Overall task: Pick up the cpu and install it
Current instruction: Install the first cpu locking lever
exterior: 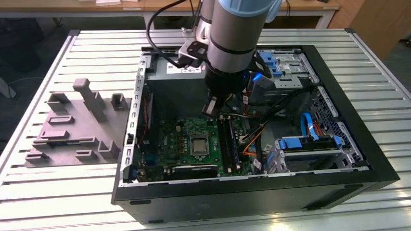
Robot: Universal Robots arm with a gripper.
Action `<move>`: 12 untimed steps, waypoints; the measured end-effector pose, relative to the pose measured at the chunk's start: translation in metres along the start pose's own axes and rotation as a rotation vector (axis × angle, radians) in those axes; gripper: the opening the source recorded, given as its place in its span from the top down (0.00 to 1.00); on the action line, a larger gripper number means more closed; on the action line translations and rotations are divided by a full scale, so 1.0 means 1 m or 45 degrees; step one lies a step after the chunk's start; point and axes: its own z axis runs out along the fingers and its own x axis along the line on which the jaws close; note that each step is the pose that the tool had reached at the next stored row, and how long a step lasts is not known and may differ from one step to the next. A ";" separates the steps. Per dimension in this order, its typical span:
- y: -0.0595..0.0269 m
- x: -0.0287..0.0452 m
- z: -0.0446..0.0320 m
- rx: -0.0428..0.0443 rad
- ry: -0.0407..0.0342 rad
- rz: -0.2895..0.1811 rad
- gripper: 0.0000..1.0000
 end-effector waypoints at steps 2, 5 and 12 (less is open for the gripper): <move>0.0002 0.0006 0.0000 0.007 0.0135 -0.006 0.89; 0.0005 0.0015 -0.0001 0.014 0.0292 -0.016 0.89; 0.0006 0.0058 -0.0001 0.020 0.0442 -0.048 0.89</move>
